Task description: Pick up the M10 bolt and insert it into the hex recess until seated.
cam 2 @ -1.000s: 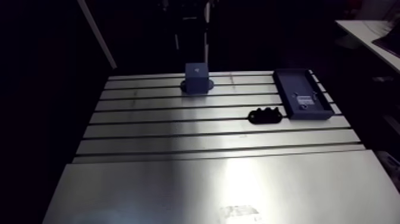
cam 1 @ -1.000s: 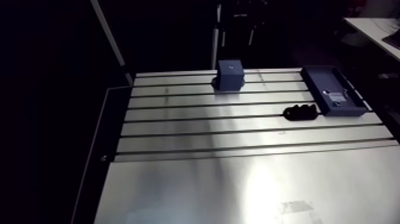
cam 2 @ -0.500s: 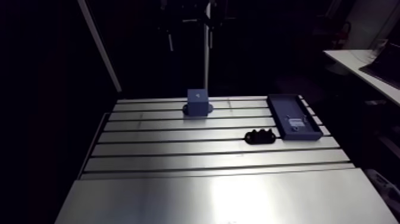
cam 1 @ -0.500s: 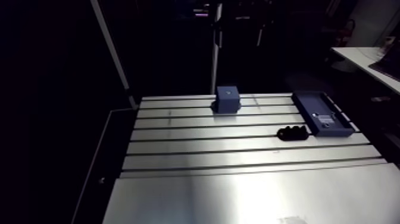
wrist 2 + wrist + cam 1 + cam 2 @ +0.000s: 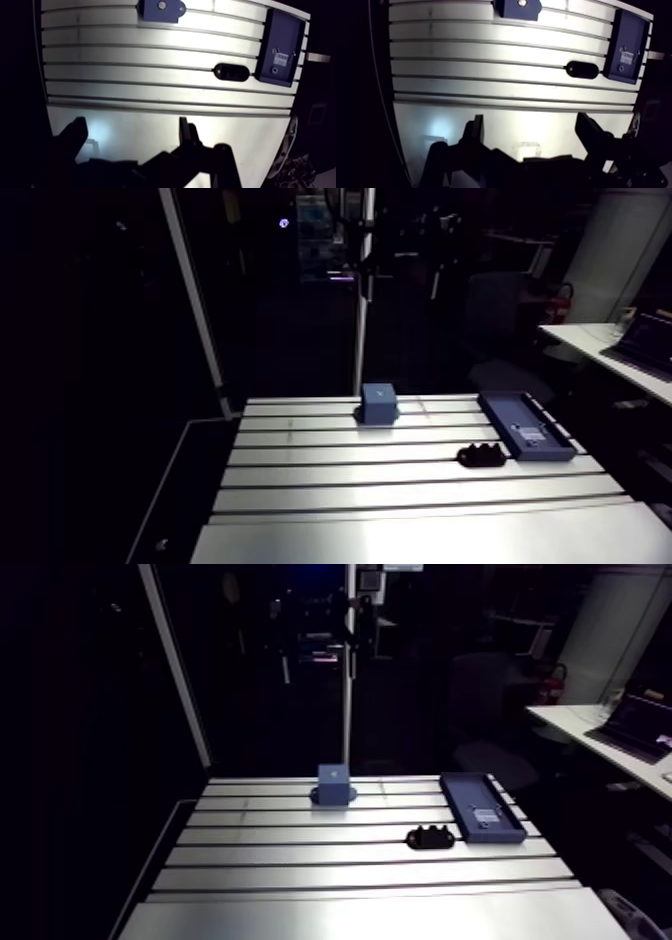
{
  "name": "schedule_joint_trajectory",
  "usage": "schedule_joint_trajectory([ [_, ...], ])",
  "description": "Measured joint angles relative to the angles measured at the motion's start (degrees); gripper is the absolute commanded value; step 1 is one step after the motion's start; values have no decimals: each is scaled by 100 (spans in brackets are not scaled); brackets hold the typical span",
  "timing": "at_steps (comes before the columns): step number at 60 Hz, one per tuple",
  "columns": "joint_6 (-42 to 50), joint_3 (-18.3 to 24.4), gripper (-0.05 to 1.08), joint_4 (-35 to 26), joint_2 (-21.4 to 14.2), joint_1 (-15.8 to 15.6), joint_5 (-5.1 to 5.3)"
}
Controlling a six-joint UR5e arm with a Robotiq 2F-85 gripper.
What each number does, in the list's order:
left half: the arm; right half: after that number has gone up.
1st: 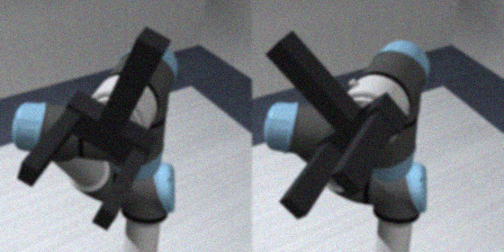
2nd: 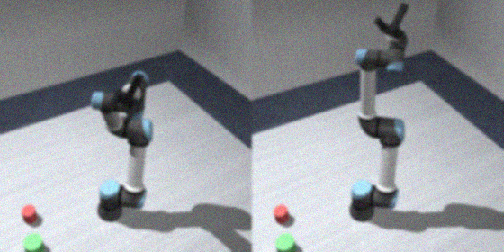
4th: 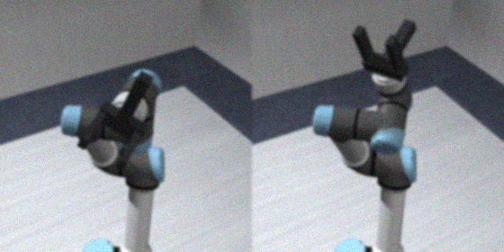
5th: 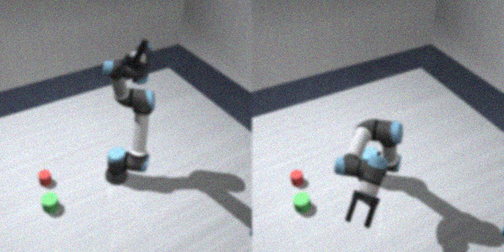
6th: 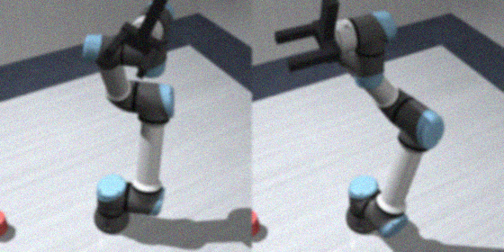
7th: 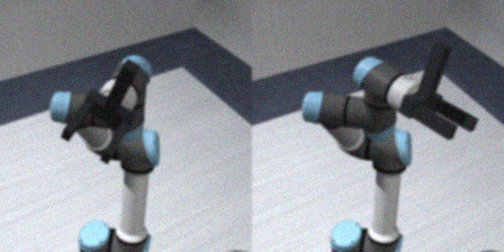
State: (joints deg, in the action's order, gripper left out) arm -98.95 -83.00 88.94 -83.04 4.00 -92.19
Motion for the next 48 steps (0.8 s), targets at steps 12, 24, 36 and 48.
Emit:
schedule_joint_trajectory([
  [12, -78, -159, 0, -44, -146, 2, -6],
  [24, -115, -211, 0, -69, -156, 18, -23],
  [36, -126, -325, 0, -56, -194, 32, -40],
  [48, -130, -316, 0, -55, -229, 39, -16],
])
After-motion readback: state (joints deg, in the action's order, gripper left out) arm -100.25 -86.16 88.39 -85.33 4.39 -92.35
